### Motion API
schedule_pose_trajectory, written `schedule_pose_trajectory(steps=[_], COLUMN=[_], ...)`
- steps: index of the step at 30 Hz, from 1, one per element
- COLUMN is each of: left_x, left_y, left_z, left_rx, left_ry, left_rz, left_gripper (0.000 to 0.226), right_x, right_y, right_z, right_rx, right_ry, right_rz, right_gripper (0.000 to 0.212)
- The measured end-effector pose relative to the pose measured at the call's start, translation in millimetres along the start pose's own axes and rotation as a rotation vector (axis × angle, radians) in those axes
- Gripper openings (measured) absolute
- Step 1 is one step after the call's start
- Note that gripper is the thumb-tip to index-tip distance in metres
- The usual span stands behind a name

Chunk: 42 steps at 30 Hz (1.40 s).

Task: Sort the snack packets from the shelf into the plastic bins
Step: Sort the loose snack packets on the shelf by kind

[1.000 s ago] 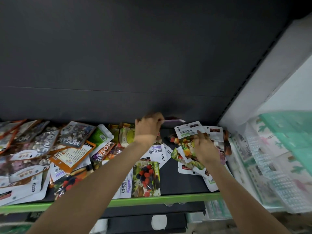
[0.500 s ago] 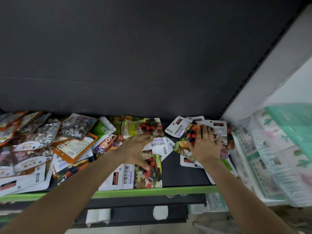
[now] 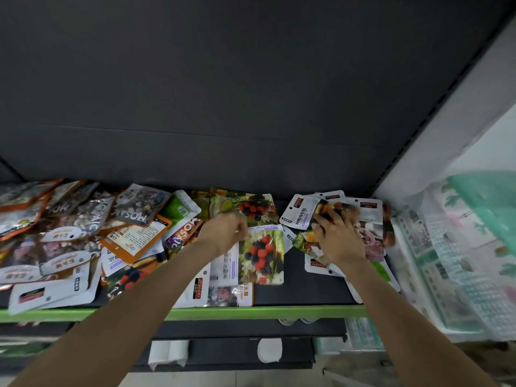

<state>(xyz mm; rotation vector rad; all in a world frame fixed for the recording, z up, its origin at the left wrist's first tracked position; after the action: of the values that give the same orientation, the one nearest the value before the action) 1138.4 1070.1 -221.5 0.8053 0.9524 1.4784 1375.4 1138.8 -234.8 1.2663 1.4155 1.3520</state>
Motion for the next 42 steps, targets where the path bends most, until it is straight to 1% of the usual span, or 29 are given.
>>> schedule_pose_trajectory(steps=[2, 3, 4, 5, 6, 7, 8, 9, 10, 11, 13, 14, 15, 16, 17, 18, 19, 21, 23, 25, 27, 29, 31, 32, 34, 37, 39, 41, 42], left_x=[13.5, 20.0, 26.0, 30.5, 34.3, 37.6, 40.5, 41.9, 41.0, 39.0, 37.0, 37.5, 37.2, 35.9, 33.4, 31.0, 27.7, 20.3, 7.9, -5.4, -15.3, -19.4, -19.7, -18.6, -16.1, -13.1, -10.5, -9.6, -9.3], left_y=[20.2, 31.7, 40.9, 46.8, 46.1, 39.9, 27.9, 13.8, -0.7, -14.8, -37.2, -46.6, -54.1, -60.5, -63.6, -64.9, -62.3, -51.4, -38.7, -30.2, -25.5, -24.1, -22.3, -20.1, -13.6, -2.4, 7.5, 23.4, 30.8], left_z=[15.4, 26.1, 37.9, 48.6, 58.6, 68.7, 79.9, 92.3, 105.1, 116.6, 131.6, 133.3, 131.8, 126.0, 117.6, 105.0, 90.1, 54.1, 19.5, -8.2, -25.8, -30.2, -22.9, -18.4, -13.5, -16.2, -24.0, -32.9, -38.1], left_rx=[-0.043, -0.037, -0.023, -0.018, -0.008, 0.020, 0.059, 0.089, 0.105, 0.106, 0.052, 0.003, -0.058, -0.114, -0.156, -0.168, -0.146, -0.041, 0.078, 0.199, 0.306, 0.391, 0.423, 0.389, 0.219, -0.057, -0.222, -0.288, -0.314], left_ry=[0.025, 0.029, 0.036, 0.045, 0.048, 0.022, -0.042, -0.137, -0.240, -0.332, -0.417, -0.428, -0.437, -0.445, -0.450, -0.443, -0.417, -0.329, -0.249, -0.189, -0.139, -0.135, -0.170, -0.169, -0.106, -0.021, 0.078, 0.176, 0.200], left_rz=[0.150, 0.255, 0.351, 0.426, 0.454, 0.437, 0.396, 0.353, 0.311, 0.273, 0.189, 0.133, 0.075, 0.011, -0.045, -0.088, -0.110, -0.111, -0.141, -0.174, -0.177, -0.176, -0.163, -0.138, -0.084, -0.032, 0.056, 0.192, 0.270], left_gripper=[0.011, 0.014, 0.017, 0.019, 0.020, 0.018, 0.016, 0.015, 0.016, 0.020, 0.022, 0.021, 0.021, 0.022, 0.027, 0.036, 0.045, 0.063, 0.078, 0.084, 0.080, 0.070, 0.055, 0.045, 0.026, 0.005, 0.018, 0.022, 0.020], right_x=[3.3, 4.0, 2.8, 1.4, -2.1, -6.3, -7.8, -7.8, -5.7, -3.7, 0.2, 2.4, 4.4, 5.1, 6.1, 6.4, 6.9, 6.0, 4.1, 3.4, 1.2, -4.4, -8.5, -9.5, -8.6, -7.6, -10.7, -13.9, -15.5], right_y=[4.4, 9.7, 16.6, 23.4, 29.6, 36.5, 41.0, 43.4, 45.5, 45.7, 44.9, 44.0, 37.7, 29.4, 20.1, 14.2, 11.3, 12.4, 15.2, 13.1, 6.4, 1.0, -2.9, -3.7, -5.1, -3.7, 0.5, 3.3, 3.8], right_z=[4.8, 5.0, 4.0, 3.3, 3.5, 4.6, 7.0, 9.2, 12.5, 16.1, 18.4, 16.6, 14.0, 9.5, 5.4, 3.3, 3.2, 0.6, -10.1, -23.8, -37.6, -48.1, -51.9, -51.8, -50.2, -48.5, -51.2, -60.8, -68.2], right_rx=[0.079, 0.103, 0.154, 0.237, 0.327, 0.413, 0.507, 0.607, 0.638, 0.613, 0.436, 0.353, 0.280, 0.204, 0.122, 0.044, -0.021, -0.146, -0.238, -0.261, -0.255, -0.250, -0.235, -0.227, -0.213, -0.219, -0.186, -0.121, -0.085], right_ry=[-0.036, -0.052, -0.088, -0.129, -0.189, -0.246, -0.298, -0.338, -0.338, -0.307, -0.166, -0.081, 0.013, 0.092, 0.159, 0.182, 0.162, 0.101, 0.084, 0.114, 0.178, 0.201, 0.158, 0.130, 0.099, 0.130, 0.166, 0.223, 0.256], right_rz=[-0.026, -0.034, -0.043, -0.034, -0.035, -0.029, 0.005, 0.061, 0.127, 0.178, 0.277, 0.310, 0.301, 0.235, 0.154, 0.090, 0.064, 0.079, 0.091, 0.072, 0.048, 0.043, 0.028, 0.017, -0.007, -0.041, -0.027, -0.005, -0.002], right_gripper=[0.076, 0.078, 0.069, 0.064, 0.068, 0.073, 0.071, 0.064, 0.059, 0.054, 0.048, 0.045, 0.042, 0.042, 0.049, 0.060, 0.064, 0.061, 0.064, 0.071, 0.080, 0.074, 0.063, 0.059, 0.059, 0.060, 0.057, 0.054, 0.054])
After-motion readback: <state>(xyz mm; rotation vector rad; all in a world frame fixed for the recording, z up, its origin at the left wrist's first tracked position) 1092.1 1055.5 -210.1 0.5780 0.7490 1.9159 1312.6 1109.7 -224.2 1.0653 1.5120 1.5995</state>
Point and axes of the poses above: each hand's wrist, its own x-axis towards the middle knuckle, its own y-axis out of the back of the hand, z = x × y, the point moved 6 cm from there along x, towards the middle knuckle, and after that the axes turned 13 degrees about z, right-handed, at the moved point
